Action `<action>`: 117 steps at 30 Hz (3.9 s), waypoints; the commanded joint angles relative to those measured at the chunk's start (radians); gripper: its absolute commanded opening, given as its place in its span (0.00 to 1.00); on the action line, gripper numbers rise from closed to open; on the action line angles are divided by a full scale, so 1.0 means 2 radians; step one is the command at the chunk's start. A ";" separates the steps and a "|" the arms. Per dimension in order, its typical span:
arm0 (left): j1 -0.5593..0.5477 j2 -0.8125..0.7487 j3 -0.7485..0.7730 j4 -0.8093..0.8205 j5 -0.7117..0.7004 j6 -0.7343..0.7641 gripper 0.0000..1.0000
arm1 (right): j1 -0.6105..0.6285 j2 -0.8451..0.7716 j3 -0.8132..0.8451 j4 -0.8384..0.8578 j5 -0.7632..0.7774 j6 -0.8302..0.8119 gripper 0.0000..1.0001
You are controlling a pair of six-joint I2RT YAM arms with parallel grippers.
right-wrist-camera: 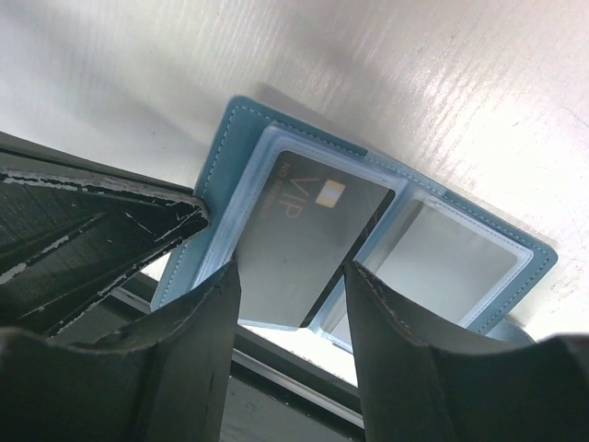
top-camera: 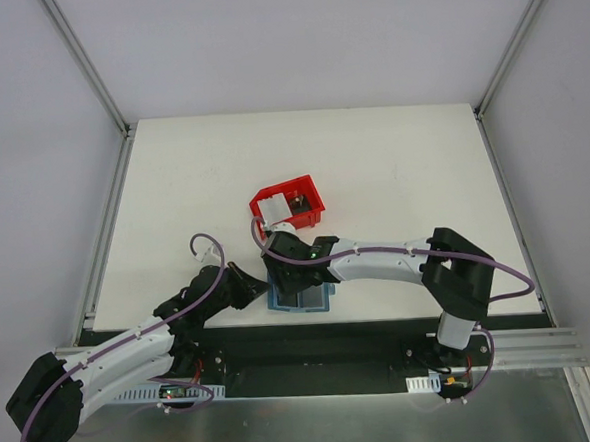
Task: Put the credit cards into the card holder
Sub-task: Turn over the card slot in the card holder.
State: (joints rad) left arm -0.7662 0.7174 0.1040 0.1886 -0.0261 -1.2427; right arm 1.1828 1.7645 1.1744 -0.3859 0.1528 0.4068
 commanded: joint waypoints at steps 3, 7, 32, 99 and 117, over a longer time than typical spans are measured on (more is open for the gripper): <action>-0.002 -0.005 0.002 0.006 0.000 -0.001 0.00 | 0.001 -0.020 0.023 0.013 -0.002 0.001 0.52; -0.003 -0.007 0.004 0.005 0.001 0.000 0.00 | 0.000 -0.009 0.027 0.016 -0.010 0.002 0.53; -0.003 -0.008 0.004 0.005 -0.002 0.000 0.00 | -0.004 0.010 0.022 0.007 -0.004 0.001 0.52; -0.003 0.006 0.006 0.003 -0.008 0.002 0.00 | 0.006 -0.038 0.024 -0.094 0.075 -0.015 0.43; -0.003 0.006 0.005 0.002 -0.006 0.002 0.00 | 0.026 0.009 0.081 -0.157 0.110 -0.032 0.43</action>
State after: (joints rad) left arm -0.7662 0.7273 0.1040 0.1764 -0.0269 -1.2423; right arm 1.2201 1.7515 1.2797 -0.6254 0.3363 0.3733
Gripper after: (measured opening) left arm 0.006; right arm 0.428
